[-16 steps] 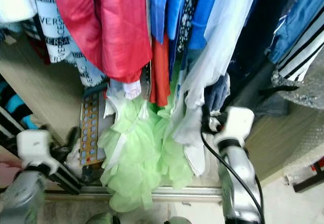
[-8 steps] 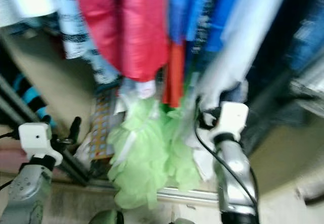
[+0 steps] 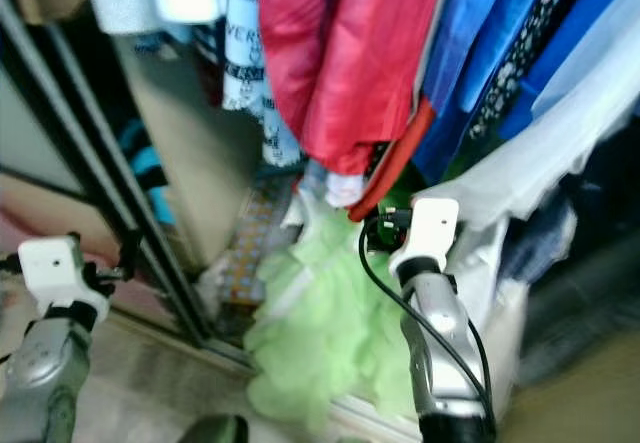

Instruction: Clean up the room

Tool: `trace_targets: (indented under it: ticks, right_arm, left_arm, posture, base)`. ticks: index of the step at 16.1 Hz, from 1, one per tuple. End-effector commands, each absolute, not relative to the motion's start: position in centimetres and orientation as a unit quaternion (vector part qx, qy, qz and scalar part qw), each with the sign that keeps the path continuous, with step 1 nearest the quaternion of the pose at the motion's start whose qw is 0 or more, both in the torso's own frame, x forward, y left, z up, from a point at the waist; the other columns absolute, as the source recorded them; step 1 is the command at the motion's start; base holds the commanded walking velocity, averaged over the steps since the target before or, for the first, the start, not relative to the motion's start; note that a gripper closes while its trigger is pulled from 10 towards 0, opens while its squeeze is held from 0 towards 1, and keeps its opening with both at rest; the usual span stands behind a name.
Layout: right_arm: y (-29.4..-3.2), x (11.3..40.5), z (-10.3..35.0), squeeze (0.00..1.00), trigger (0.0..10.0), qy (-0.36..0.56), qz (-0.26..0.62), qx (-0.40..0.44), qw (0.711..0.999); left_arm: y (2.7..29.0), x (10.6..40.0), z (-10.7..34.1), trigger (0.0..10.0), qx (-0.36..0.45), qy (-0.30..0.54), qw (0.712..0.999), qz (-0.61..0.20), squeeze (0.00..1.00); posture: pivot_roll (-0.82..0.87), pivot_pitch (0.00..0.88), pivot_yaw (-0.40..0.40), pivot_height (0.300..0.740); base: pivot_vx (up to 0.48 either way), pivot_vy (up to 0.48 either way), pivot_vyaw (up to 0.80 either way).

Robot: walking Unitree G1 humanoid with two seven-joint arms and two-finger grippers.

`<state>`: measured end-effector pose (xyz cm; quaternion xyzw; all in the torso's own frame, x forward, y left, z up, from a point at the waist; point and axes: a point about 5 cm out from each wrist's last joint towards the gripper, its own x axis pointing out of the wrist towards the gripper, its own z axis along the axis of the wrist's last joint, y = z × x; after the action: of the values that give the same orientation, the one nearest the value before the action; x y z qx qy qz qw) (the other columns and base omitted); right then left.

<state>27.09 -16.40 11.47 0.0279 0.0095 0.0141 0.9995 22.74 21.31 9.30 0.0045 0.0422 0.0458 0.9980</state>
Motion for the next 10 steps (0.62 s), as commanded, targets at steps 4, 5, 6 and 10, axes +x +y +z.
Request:
trace_targets:
  ticks: [4, 5, 6, 10]
  right_arm:
    - [-17.1, 27.0, 11.6, 0.0, 10.0, 0.013, 0.002, 0.031, 0.999]
    - [-17.1, 27.0, 11.6, 0.0, 10.0, 0.013, 0.006, 0.026, 1.0]
    - [-16.9, 27.0, 11.7, 0.0, 10.0, 0.012, 0.015, 0.015, 1.0]
    - [-16.5, 27.2, 11.6, 0.0, 10.0, 0.014, 0.024, 0.012, 1.0]
  left_arm:
    - [19.9, 23.3, 9.8, 10.0, -0.006, 0.028, 0.999, 0.013, 0.0]
    - [19.8, 23.3, 9.8, 10.0, -0.006, 0.027, 1.0, 0.011, 0.0]
    - [19.7, 23.2, 9.9, 10.0, -0.003, 0.027, 1.0, 0.013, 0.0]
    - [19.4, 22.9, 9.6, 10.0, -0.03, 0.038, 0.999, 0.012, 0.0]
  posture:
    - [-0.1, 0.0, -0.025, 0.74]
    - [-0.1, 0.0, -0.029, 0.74]
    - [-0.1, 0.0, -0.031, 0.74]
    - [-0.09, 0.0, -0.037, 0.74]
  base:
    - [0.0, 0.0, 0.2]
    - [0.0, 0.0, 0.0]
    - [0.0, 0.0, 0.8]
    - [0.0, 0.0, 0.8]
